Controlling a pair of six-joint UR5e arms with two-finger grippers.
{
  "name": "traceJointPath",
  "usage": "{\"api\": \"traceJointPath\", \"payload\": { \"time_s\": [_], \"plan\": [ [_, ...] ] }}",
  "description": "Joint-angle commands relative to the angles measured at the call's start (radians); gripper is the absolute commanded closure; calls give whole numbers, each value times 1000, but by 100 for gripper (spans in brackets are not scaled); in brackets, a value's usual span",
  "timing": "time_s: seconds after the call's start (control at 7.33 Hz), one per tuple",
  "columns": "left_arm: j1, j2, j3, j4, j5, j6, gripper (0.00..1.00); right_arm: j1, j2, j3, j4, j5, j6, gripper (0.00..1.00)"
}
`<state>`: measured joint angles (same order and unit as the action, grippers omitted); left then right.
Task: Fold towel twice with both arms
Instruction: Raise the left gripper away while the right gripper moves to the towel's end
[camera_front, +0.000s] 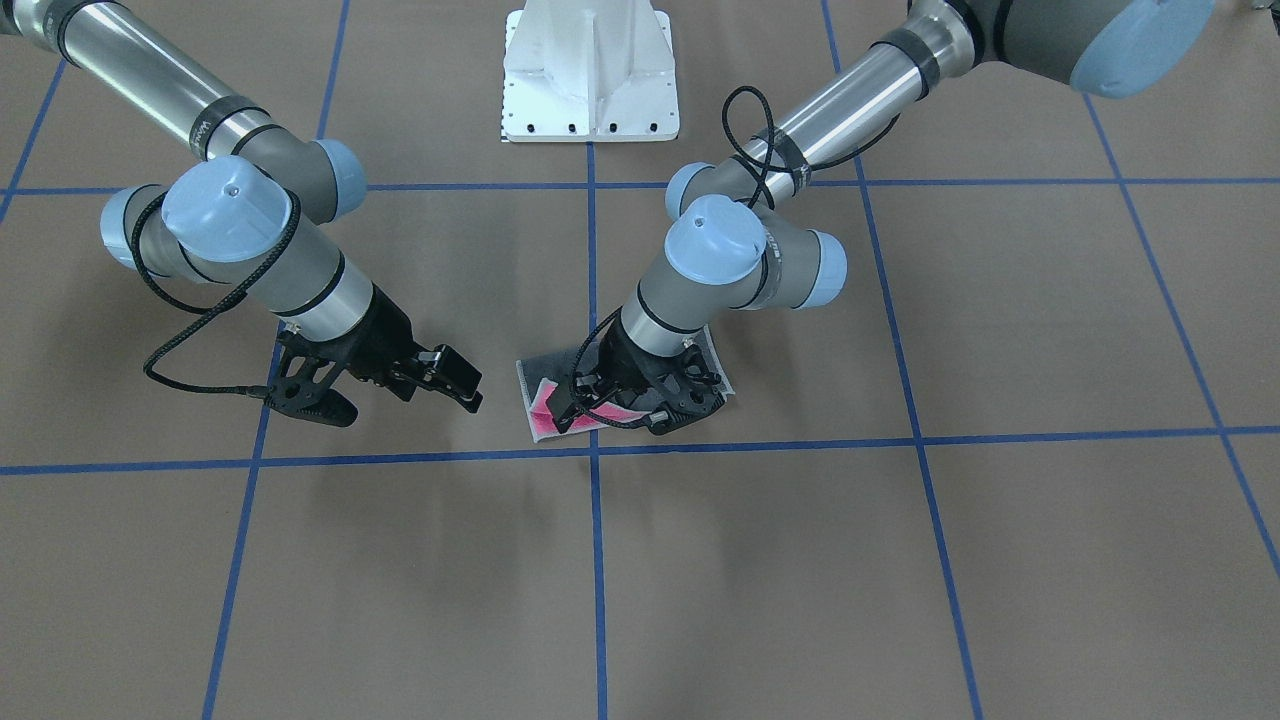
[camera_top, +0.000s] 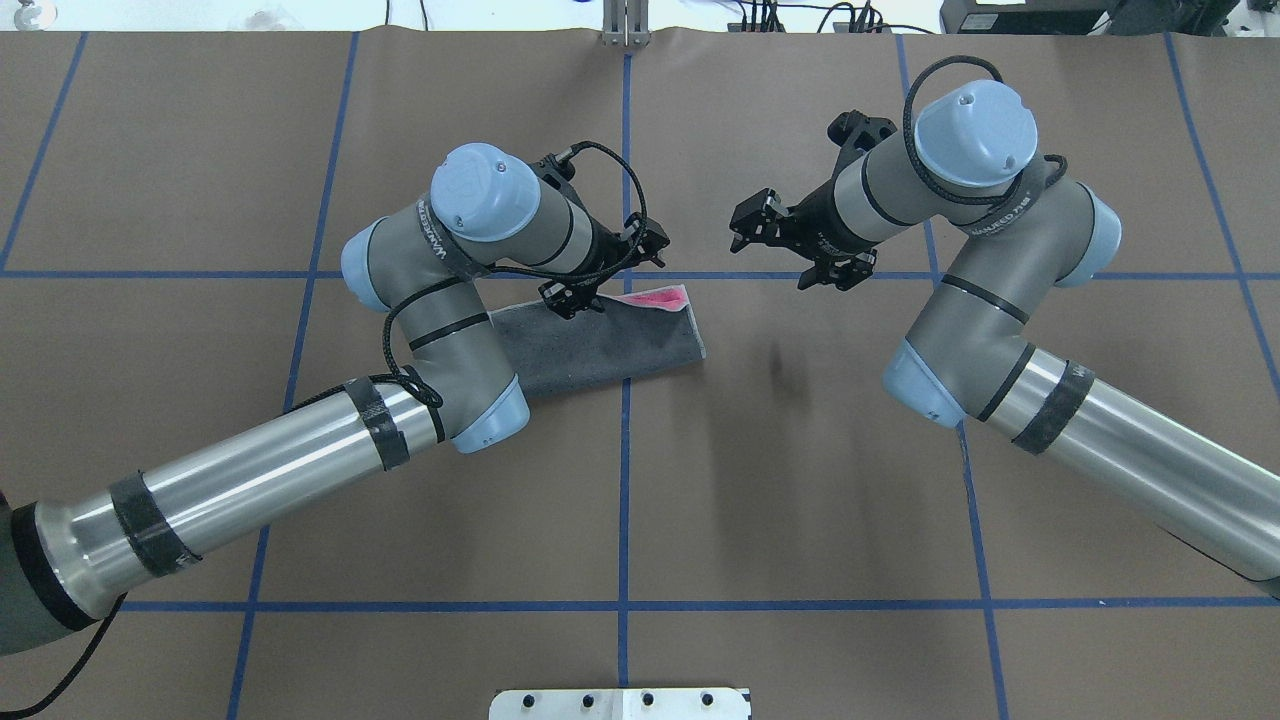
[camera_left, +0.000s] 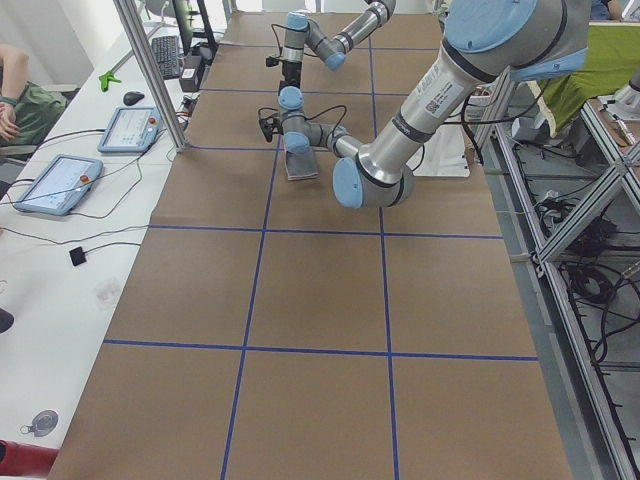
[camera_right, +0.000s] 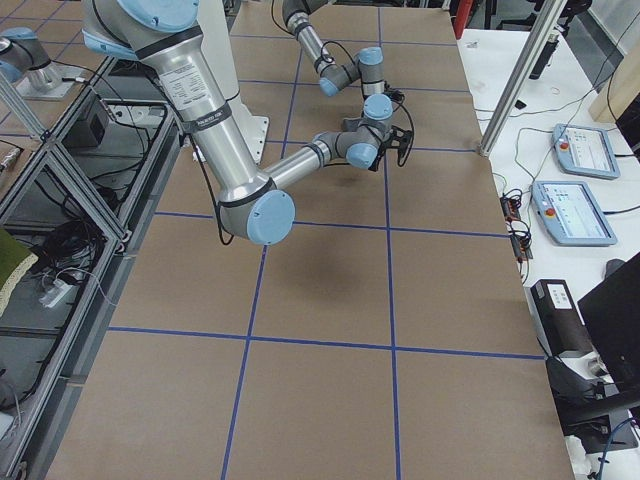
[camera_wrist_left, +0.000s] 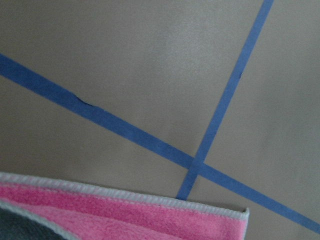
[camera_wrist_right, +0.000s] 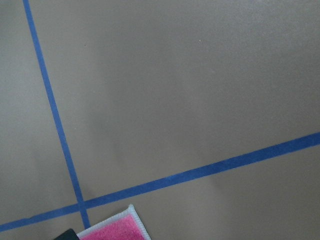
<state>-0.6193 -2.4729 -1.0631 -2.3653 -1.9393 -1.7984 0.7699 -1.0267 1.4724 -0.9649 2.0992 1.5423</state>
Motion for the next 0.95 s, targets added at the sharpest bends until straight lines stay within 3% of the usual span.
{"api": "traceJointPath", "payload": {
  "time_s": [0.0,0.14,0.82],
  "plan": [
    [-5,-14,35,-26,14,1,0,5,-4,0,-1,1,-13,1],
    [-4,-30,73,-44,20,1,0,6,-15,2,-2,1,-25,1],
    [-51,-57,72,-49,11,0,0,0,-18,5,-2,41,-19,1]
  ]
}}
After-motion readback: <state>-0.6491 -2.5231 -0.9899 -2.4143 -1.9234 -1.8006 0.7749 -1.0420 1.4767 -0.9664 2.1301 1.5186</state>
